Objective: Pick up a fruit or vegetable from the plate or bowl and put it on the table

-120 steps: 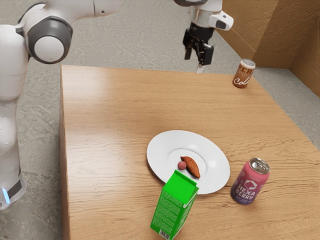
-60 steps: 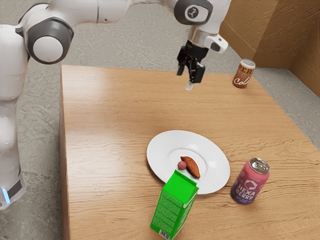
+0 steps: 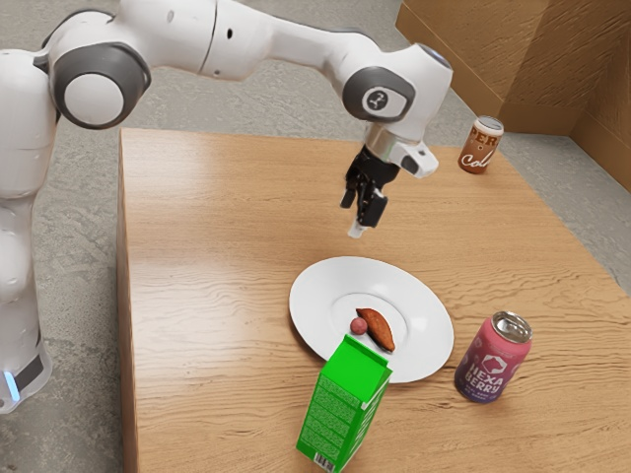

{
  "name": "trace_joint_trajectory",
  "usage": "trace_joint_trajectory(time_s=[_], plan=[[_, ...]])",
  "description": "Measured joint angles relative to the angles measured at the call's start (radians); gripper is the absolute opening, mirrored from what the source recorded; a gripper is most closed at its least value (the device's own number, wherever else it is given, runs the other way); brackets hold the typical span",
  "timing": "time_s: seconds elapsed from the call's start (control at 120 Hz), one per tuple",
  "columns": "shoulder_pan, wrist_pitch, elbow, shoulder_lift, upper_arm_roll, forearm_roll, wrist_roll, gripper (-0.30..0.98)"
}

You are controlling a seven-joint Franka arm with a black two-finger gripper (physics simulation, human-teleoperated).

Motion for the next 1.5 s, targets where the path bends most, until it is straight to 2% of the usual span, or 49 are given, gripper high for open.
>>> trace_joint_trajectory(time_s=[0.242, 0.408, 1.125, 1.5], plan=[[-0.037, 0.025, -0.001, 0.0, 0.001, 0.007, -0.011, 0.68], [-0.079, 0.033, -0.001, 0.006, 0.0, 0.03, 0.07, 0.68], [-0.15, 0.038, 0.011, 0.02, -0.018, 0.052, 0.904, 0.68], [-0.155, 0.067, 0.017, 0.057, -0.08, 0.033, 1.163, 0.68]])
